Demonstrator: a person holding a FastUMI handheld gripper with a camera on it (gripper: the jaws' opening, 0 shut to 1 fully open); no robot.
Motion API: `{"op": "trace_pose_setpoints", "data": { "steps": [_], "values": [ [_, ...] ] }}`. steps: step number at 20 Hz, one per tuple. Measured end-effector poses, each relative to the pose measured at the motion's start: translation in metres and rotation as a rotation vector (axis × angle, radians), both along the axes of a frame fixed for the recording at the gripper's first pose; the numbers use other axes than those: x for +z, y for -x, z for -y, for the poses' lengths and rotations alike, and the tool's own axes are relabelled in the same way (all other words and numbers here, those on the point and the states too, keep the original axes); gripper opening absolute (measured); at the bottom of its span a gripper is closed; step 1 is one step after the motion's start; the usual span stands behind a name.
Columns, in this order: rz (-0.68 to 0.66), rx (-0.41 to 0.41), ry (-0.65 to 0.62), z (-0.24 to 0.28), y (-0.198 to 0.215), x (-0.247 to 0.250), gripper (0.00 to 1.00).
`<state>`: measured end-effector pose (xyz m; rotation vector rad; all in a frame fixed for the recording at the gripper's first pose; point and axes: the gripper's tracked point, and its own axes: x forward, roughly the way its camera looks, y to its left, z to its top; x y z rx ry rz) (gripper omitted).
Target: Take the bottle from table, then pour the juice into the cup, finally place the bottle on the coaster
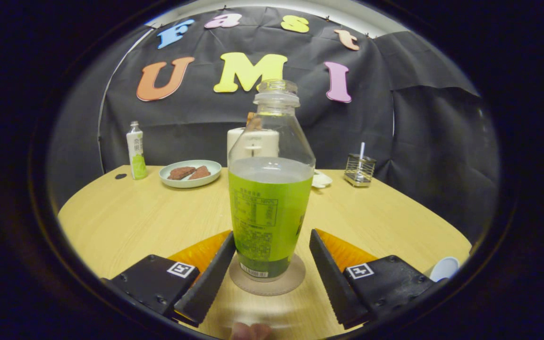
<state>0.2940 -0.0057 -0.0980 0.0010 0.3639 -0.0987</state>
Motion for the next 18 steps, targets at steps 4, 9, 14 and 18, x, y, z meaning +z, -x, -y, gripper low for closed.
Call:
{"op": "trace_pose_setpoints", "data": {
  "steps": [4, 9, 14, 18],
  "values": [
    [-0.009, 0.016, 0.026, 0.0, 0.016, 0.008, 1.0],
    [0.003, 0.035, 0.067, -0.005, 0.059, 0.033, 1.0],
    [0.095, 0.047, 0.084, -0.016, 0.117, 0.085, 1.0],
    [0.183, 0.075, 0.057, -0.028, 0.162, 0.128, 1.0]
  ]
}}
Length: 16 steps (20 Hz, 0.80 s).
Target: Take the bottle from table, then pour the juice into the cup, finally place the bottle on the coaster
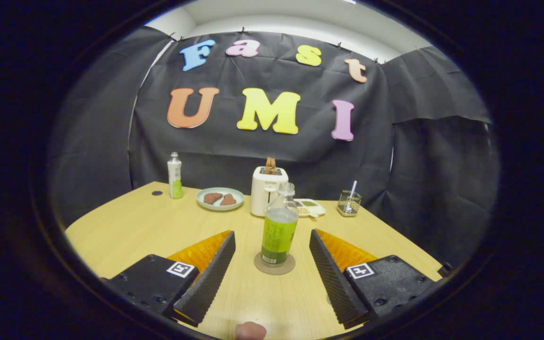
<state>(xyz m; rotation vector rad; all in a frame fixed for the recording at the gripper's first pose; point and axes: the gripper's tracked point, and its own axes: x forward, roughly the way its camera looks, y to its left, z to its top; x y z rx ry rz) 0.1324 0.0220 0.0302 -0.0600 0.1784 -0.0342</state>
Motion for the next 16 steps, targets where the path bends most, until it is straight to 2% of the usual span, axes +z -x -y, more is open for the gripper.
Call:
{"op": "trace_pose_setpoints", "data": {
  "steps": [8, 12, 16],
  "values": [
    [0.147, 0.006, -0.073, 0.014, 0.062, 0.053, 1.0],
    [0.168, 0.004, -0.06, 0.019, 0.087, 0.047, 1.0],
    [0.163, 0.04, -0.059, 0.011, 0.099, 0.021, 1.0]
  ]
}}
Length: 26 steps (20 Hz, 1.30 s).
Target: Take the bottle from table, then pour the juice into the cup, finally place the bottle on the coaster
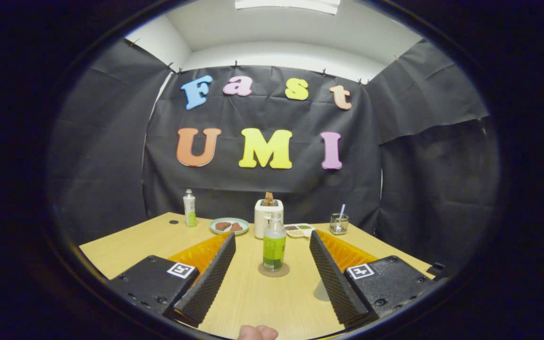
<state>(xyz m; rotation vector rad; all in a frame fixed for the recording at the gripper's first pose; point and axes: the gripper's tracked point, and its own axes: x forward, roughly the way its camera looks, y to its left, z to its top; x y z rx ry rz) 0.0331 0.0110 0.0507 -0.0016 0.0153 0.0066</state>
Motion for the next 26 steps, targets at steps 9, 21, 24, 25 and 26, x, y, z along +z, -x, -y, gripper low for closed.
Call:
{"op": "trace_pose_setpoints", "data": {
  "steps": [9, 21, 24, 25, 26],
  "values": [
    [0.023, -0.017, 0.001, -0.005, 0.023, -0.024, 1.0],
    [0.026, -0.035, -0.028, -0.004, 0.038, -0.032, 1.0],
    [0.031, -0.048, -0.007, -0.004, 0.04, -0.029, 1.0],
    [0.035, -0.05, -0.004, -0.004, 0.041, -0.029, 1.0],
    [0.034, -0.053, -0.005, -0.003, 0.041, -0.029, 1.0]
  ]
}}
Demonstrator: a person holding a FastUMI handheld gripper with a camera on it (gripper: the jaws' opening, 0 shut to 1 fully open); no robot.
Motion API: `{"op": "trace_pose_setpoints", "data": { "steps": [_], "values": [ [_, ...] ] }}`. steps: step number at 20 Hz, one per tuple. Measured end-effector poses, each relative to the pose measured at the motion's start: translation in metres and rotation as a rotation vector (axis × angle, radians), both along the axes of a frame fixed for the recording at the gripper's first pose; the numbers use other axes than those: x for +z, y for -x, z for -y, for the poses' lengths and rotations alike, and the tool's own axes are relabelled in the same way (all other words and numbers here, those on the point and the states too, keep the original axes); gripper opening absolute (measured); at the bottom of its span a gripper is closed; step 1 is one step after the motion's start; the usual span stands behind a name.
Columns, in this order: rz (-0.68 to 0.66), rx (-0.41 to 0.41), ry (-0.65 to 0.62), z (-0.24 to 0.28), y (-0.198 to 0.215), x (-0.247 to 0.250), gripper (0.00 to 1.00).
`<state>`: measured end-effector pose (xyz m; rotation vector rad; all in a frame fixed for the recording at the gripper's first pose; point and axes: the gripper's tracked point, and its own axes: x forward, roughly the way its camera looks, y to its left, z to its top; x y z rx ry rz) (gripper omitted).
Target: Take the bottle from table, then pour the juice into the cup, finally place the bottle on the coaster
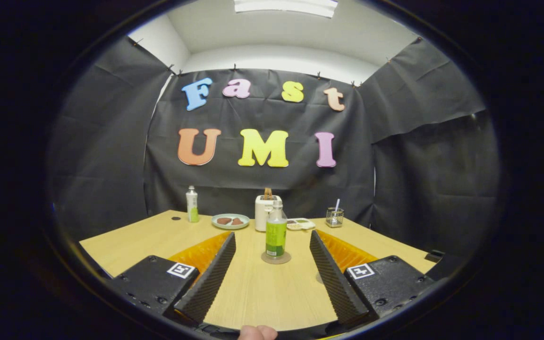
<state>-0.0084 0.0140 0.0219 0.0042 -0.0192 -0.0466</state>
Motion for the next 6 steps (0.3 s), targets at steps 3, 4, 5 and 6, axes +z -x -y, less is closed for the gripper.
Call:
{"op": "trace_pose_setpoints", "data": {
  "steps": [3, 4, 5, 6],
  "values": [
    [-0.008, 0.008, -0.005, -0.0018, -0.0001, -0.0028, 1.0],
    [-0.011, 0.014, -0.006, -0.003, -0.0003, -0.0029, 1.0],
    [-0.012, 0.022, -0.005, -0.0056, -0.0017, -0.0031, 1.0],
    [-0.009, 0.027, -0.007, -0.0068, -0.0016, -0.0024, 1.0]
  ]
}}
